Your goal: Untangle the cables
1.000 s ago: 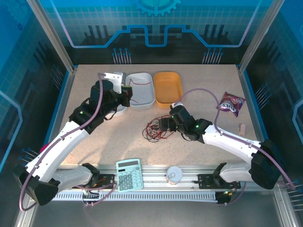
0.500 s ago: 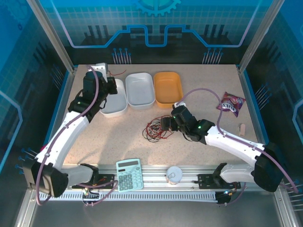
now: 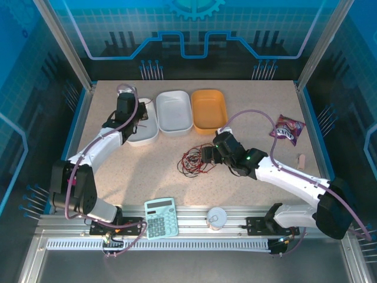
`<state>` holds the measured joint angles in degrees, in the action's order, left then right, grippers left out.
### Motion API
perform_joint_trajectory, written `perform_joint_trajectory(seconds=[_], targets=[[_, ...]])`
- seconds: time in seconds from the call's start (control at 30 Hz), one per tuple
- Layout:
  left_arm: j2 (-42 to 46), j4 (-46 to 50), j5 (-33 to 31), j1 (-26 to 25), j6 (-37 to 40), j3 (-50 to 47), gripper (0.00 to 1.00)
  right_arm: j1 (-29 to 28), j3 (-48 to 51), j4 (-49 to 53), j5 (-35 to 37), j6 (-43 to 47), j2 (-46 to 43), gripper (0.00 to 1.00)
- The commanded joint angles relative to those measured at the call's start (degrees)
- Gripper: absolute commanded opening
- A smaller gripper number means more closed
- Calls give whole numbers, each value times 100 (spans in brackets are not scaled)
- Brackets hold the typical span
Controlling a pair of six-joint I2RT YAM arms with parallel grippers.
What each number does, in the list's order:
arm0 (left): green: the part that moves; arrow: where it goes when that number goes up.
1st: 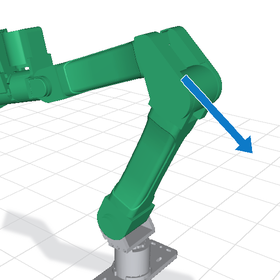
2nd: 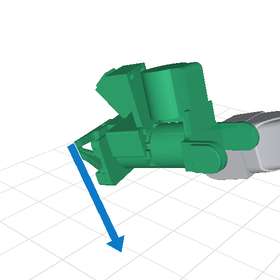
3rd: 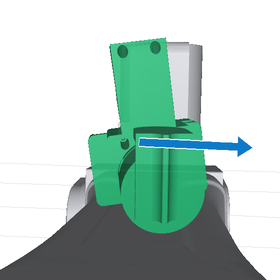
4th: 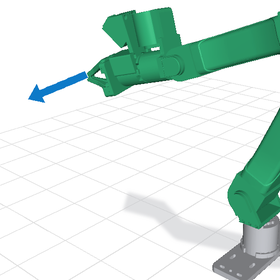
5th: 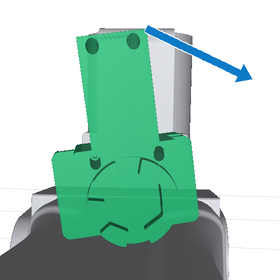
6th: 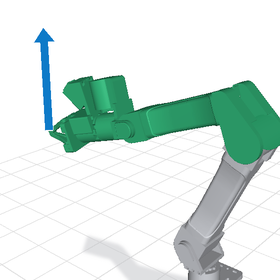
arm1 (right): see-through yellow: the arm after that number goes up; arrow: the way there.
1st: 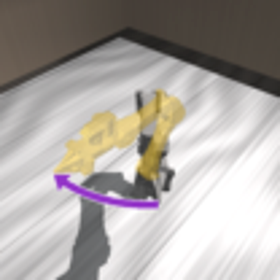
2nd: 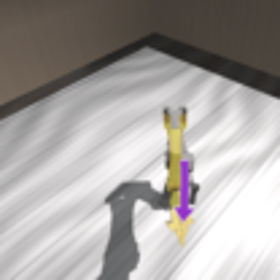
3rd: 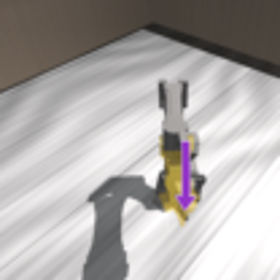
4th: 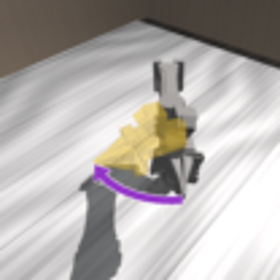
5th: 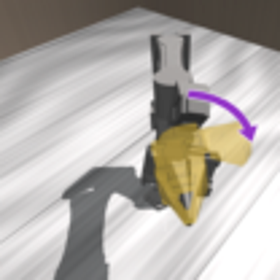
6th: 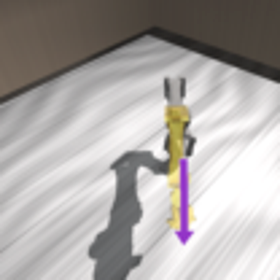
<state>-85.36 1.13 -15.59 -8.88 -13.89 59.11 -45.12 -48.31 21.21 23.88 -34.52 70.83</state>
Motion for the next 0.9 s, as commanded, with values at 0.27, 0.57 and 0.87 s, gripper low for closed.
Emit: perform_joint_trajectory(seconds=[0.27, 0.57, 0.87], targets=[[-46, -742, -754, 45, -475, -804, 0, -86, -108, 138, 213, -202, -34, 100], [-547, -1403, -537, 45, -404, -799, 0, -79, -96, 67, 203, -222, -44, 100], [-1047, -1152, -322, 66, -519, -338, 20, -84, -130, 160, 292, -248, -112, 100]])
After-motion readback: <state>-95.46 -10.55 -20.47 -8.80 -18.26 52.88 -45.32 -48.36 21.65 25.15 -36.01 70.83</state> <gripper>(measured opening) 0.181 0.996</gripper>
